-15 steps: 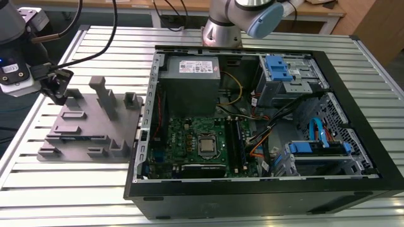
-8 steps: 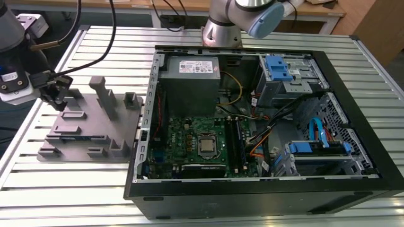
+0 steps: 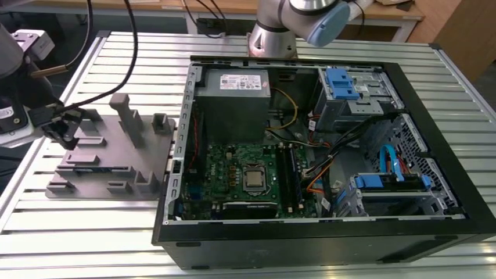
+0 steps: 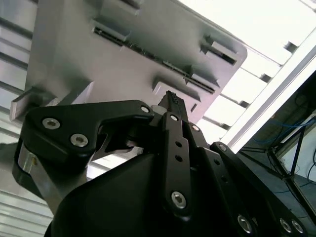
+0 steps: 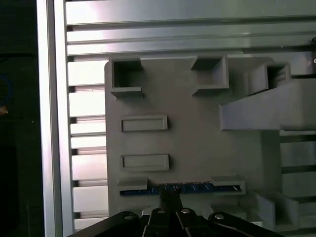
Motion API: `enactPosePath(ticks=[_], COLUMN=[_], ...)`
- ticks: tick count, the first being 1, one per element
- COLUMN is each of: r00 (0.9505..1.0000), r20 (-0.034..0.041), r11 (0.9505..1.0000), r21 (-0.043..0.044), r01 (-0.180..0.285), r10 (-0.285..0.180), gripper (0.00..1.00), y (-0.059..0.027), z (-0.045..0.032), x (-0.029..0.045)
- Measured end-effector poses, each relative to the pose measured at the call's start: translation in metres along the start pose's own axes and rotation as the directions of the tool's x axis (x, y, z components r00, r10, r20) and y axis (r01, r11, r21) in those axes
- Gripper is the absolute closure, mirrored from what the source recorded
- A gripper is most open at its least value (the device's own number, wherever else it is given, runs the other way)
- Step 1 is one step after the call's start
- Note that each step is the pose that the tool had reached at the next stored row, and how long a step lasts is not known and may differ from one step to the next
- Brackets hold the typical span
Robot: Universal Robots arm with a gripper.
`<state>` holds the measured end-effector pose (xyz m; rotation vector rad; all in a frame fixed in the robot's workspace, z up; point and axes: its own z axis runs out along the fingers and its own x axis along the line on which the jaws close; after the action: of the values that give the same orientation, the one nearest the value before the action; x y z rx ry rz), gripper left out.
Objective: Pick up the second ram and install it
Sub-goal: 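Reach for the second ram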
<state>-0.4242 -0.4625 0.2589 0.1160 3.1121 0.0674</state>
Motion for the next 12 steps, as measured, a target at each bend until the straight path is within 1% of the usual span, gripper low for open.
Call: enactPosePath(ticks=[7,12], r00=[1.0,1.0], r20=[0.0001,0.0], r11=[1.0,1.0], r21=[0.0,0.0], r01=[0.0,0.0], r10=[0.0,0.0], gripper=[0.93,0.93], y=[-0.0221,-0.0318], z=[0.0054,0.0106], x=[-0.0015,-0.002])
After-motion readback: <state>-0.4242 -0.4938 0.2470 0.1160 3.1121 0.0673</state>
